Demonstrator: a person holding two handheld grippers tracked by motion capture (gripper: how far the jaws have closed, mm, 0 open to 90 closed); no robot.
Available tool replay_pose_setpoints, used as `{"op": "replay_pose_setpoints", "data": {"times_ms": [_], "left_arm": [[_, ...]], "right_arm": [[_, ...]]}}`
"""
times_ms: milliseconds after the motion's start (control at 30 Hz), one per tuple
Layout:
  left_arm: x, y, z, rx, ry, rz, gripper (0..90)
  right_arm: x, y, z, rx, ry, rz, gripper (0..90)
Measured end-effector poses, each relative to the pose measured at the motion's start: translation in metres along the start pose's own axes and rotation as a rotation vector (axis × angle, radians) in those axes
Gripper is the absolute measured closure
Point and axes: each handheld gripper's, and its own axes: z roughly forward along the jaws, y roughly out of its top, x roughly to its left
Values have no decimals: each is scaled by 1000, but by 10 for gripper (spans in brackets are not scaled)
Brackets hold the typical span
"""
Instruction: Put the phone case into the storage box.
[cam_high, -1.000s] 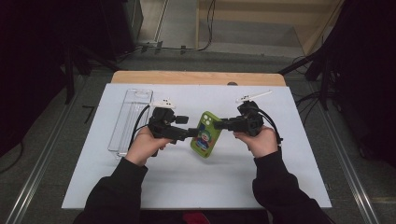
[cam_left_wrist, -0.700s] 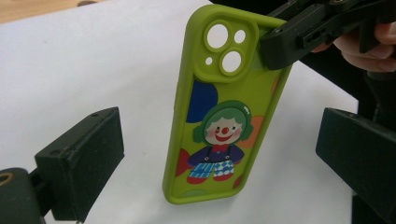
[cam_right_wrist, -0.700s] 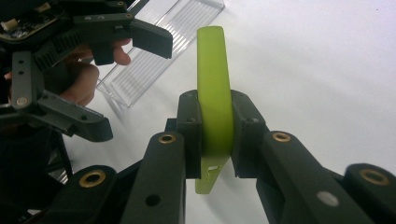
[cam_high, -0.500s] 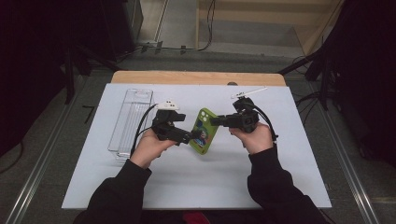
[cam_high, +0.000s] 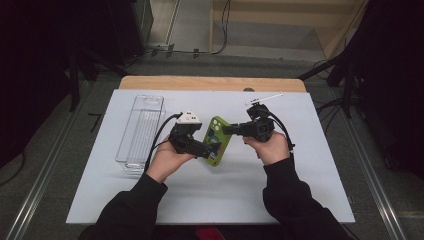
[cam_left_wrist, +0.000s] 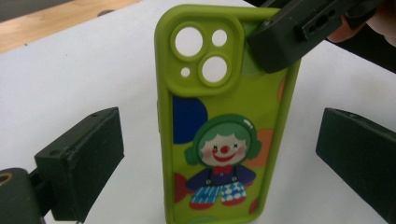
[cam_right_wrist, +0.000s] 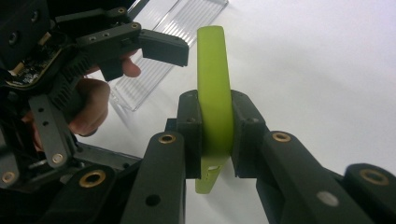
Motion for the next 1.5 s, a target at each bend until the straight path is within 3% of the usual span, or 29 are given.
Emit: {"op": "replay_pose_setpoints", "data": {"times_ms": [133,500,1033,1167,1333,1500], "left_arm": [[-4,0,5,29,-1,6,0],[-11,0,16,59,60,20,0],[-14,-1,21,64,94,14,3],[-13,-1,20,50,110,17,52],[-13,-1,19,47,100,18,141],[-13,-1,19,42,89,17,156]], "right_arm": [[2,1,1,4,10,-1,748],[7,0,7,25,26,5,748],[8,-1,12,38,51,29,747],[9,-2,13,38,57,25,748],[10,-2,14,35,58,28,747],[10,-2,13,32,57,29,747]]}}
